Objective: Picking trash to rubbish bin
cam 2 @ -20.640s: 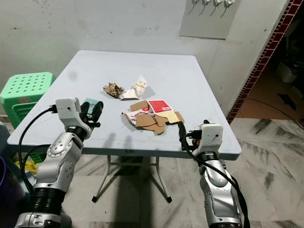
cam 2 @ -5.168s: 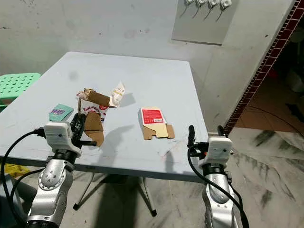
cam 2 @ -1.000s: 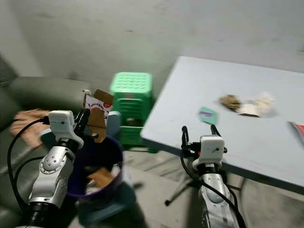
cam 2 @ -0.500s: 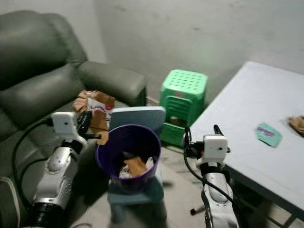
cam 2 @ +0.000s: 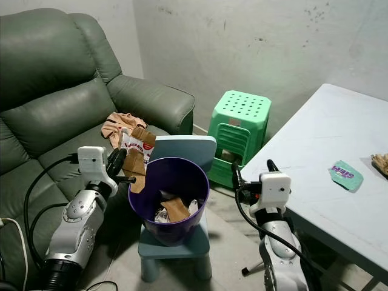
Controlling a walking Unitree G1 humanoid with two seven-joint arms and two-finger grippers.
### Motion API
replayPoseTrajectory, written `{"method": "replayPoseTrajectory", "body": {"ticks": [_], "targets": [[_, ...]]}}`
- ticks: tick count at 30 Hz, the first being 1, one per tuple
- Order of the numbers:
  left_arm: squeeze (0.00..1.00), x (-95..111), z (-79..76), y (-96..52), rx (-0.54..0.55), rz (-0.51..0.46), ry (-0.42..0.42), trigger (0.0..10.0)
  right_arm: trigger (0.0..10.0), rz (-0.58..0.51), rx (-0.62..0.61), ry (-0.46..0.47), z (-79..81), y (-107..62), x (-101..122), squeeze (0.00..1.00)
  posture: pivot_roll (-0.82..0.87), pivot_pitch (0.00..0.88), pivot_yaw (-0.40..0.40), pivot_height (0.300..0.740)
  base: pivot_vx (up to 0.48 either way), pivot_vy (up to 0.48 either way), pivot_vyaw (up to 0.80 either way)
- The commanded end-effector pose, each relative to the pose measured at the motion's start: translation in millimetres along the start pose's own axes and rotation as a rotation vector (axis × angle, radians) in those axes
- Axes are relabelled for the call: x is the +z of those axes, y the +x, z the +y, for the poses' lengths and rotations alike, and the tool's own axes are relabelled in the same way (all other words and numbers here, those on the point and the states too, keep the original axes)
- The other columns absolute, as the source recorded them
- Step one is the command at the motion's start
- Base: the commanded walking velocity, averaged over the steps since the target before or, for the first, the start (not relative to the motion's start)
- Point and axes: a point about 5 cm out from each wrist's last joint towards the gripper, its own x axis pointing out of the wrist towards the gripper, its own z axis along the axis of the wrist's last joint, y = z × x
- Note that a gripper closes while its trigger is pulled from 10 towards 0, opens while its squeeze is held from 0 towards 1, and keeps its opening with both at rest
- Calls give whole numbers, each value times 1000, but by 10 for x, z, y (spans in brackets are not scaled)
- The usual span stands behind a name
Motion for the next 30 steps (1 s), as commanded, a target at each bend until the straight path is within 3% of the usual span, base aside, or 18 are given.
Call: {"method": "replayPoseTrajectory", "body": {"ticks": [1, 14, 20, 30], "targets": [[0, -25, 28, -18, -7, 28, -9, 10000, 10000, -2, 80, 15, 53, 16, 61, 0, -37, 0, -10, 740, 0, 0, 0], [0, -149, 106, -37, -70, 115, 23, 10000, 10000, 45, 312, 20, 196, -95, 157, 0, -29, 51, -43, 740, 0, 0, 0], [0, -171, 192, -14, -91, 144, 42, 10000, 10000, 116, 400, 44, 265, -320, 156, 0, -48, 115, -69, 740, 0, 0, 0], [0, -179, 290, 81, -110, 172, 44, 10000, 10000, 174, 415, 76, 275, -577, 227, 0, -100, 184, -81, 740, 0, 0, 0]]}}
